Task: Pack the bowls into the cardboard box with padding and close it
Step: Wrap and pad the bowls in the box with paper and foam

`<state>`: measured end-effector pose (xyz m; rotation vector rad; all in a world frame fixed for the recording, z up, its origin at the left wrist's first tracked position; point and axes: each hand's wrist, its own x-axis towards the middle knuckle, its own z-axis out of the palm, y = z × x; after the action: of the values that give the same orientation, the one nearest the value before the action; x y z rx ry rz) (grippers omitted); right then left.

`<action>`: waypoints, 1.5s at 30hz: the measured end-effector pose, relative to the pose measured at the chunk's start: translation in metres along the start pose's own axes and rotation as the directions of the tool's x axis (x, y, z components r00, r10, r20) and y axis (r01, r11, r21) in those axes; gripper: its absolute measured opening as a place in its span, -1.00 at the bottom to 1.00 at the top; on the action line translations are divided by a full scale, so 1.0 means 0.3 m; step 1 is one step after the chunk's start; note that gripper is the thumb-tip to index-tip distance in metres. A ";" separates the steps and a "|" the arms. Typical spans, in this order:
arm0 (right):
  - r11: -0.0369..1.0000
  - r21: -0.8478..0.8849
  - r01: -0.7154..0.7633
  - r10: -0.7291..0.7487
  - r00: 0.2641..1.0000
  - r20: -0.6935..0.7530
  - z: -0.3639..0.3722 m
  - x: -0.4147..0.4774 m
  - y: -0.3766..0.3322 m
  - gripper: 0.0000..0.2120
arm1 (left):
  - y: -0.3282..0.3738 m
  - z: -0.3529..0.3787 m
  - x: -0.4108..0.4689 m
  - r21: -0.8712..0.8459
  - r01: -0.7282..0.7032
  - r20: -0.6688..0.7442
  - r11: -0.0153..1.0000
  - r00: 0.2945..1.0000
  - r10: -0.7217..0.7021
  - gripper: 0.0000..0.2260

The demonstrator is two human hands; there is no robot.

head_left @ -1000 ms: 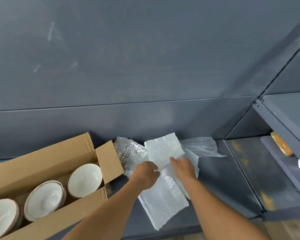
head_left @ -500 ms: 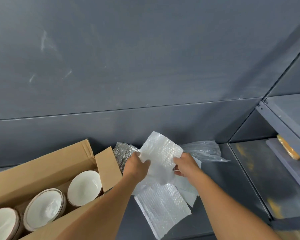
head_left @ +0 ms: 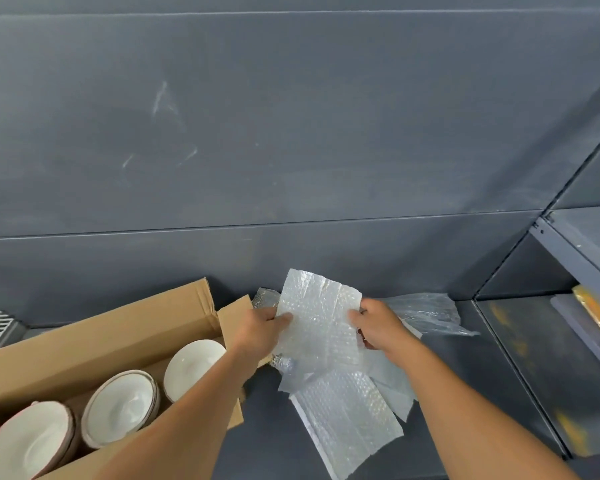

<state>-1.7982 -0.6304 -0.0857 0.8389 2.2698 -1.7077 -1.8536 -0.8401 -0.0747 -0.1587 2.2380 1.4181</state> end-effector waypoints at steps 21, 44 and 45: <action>0.881 0.443 -0.165 -0.038 0.910 0.413 0.311 -0.090 -0.115 -0.69 | -0.205 -0.358 -0.144 -0.695 0.172 0.100 0.698 0.985 -0.144 -0.74; 0.960 0.244 -0.140 -0.009 0.852 0.523 0.496 -0.113 -0.145 -0.82 | -0.324 -0.502 -0.136 -0.428 0.147 0.108 0.892 0.988 -0.111 -0.77; 0.959 0.242 -0.145 -0.007 0.847 0.532 0.499 -0.112 -0.142 -0.80 | -0.323 -0.509 -0.143 -0.456 0.162 0.136 0.875 0.984 -0.111 -0.77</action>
<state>-1.8213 -0.7878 -0.0835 0.4050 1.6428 -1.9485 -1.8336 -1.0247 -0.0818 -0.3830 1.7265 1.8148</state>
